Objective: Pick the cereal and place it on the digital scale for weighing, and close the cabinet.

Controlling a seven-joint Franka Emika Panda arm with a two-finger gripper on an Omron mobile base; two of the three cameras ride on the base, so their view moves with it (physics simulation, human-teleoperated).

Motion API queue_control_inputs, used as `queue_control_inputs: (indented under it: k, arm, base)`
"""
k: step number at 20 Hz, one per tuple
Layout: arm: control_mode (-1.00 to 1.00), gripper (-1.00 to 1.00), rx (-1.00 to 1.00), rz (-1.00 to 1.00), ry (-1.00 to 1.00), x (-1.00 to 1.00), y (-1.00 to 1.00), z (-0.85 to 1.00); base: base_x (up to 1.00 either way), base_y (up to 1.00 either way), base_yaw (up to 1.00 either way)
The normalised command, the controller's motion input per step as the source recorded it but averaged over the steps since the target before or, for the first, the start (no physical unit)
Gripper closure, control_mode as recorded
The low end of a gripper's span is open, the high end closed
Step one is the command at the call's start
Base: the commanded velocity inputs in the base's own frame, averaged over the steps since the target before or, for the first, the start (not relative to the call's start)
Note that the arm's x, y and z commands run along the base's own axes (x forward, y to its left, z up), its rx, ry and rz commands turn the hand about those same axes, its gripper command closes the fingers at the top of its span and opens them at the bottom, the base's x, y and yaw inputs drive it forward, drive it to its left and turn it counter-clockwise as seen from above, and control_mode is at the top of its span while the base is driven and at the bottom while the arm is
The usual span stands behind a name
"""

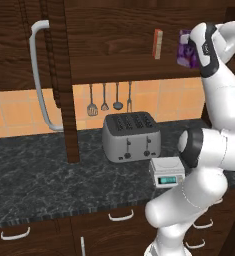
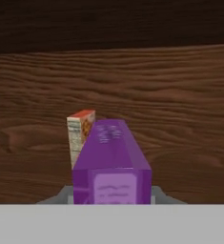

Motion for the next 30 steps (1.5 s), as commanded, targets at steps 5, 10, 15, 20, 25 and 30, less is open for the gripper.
queue_control_inputs:
  k: [5,10,15,20,25,30]
  arm:
    - [-1.0,1.0,0.0,0.0,-0.15,-0.96,0.01,0.0]
    - [-1.0,1.0,0.0,0.0,-0.14,-1.0,0.01,0.0]
    - [-1.0,1.0,0.03,0.02,0.02,-1.0,0.18,-0.01]
    - [-1.0,1.0,0.01,0.09,0.11,-1.0,0.25,-0.24]
    - [-1.0,1.0,0.0,0.17,0.06,-1.0,0.41,-0.84]
    - [-1.0,1.0,0.0,0.29,0.0,-0.36,0.42,-1.0]
  base:
    - [0.0,0.0,0.0]
    - [0.0,0.0,0.0]
    - [0.0,0.0,0.0]
    - [0.0,0.0,0.0]
    - [0.0,0.0,0.0]
    - [0.0,0.0,0.0]
